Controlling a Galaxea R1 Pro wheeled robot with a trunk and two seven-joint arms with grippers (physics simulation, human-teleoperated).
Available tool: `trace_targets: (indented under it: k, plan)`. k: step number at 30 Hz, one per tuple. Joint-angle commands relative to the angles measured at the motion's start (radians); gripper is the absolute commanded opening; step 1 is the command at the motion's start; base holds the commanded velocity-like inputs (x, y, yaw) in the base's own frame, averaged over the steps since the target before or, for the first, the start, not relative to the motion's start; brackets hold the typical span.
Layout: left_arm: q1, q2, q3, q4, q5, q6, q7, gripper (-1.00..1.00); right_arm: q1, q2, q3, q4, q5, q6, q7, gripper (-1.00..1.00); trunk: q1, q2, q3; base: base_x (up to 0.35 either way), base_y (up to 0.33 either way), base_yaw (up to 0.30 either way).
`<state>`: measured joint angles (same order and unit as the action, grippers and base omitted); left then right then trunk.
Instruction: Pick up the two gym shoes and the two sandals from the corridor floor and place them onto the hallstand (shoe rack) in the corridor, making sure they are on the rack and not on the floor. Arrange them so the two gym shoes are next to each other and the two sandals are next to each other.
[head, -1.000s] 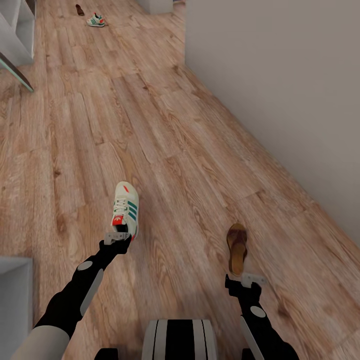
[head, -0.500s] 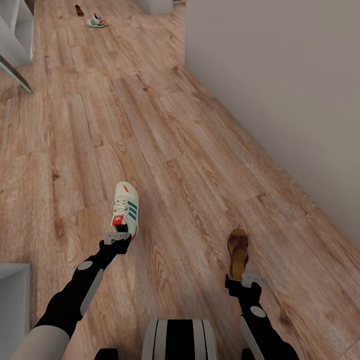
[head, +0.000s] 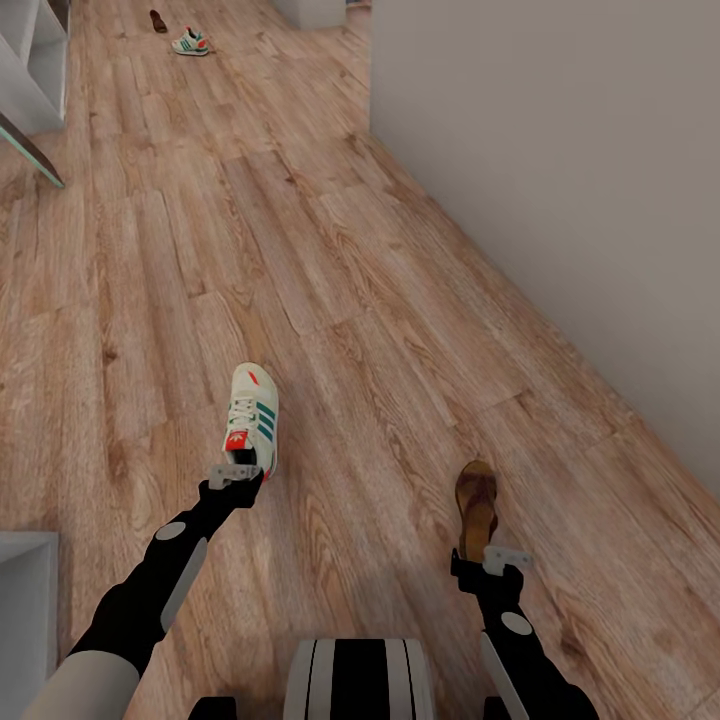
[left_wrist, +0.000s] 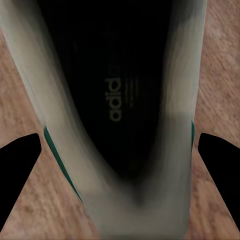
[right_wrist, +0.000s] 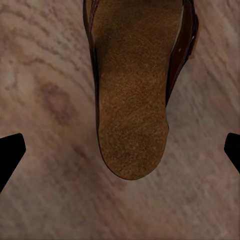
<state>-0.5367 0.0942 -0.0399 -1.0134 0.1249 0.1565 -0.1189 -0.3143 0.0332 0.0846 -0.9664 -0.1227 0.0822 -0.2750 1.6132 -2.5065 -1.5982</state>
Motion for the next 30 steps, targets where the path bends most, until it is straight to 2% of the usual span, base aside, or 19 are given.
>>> trace_targets:
  k: [1,7,24,30]
  plan:
    - [0.000,0.001,-0.002,-0.002,0.010,0.008,-0.001,-1.00,0.000,-0.001,0.003,-0.002,-0.009,0.004,-0.007,1.00,0.000,0.000,-0.001,0.000,0.000,0.000]
    - [0.000,0.001,-0.004,-0.003,0.010,0.014,-0.001,-1.00,0.000,-0.001,0.003,-0.002,-0.009,0.004,-0.007,1.00,0.000,0.000,-0.001,0.000,0.000,0.000]
    - [0.000,-0.001,0.000,-0.004,0.012,0.016,-0.001,-1.00,0.000,-0.001,0.004,-0.002,-0.009,0.004,-0.007,1.00,0.008,-0.004,-0.086,0.000,0.000,0.000]
    - [0.000,-0.001,0.001,-0.004,0.012,0.014,-0.001,-1.00,0.000,0.000,0.004,-0.002,-0.009,0.004,-0.007,1.00,0.008,-0.004,-0.095,0.000,0.000,0.000]
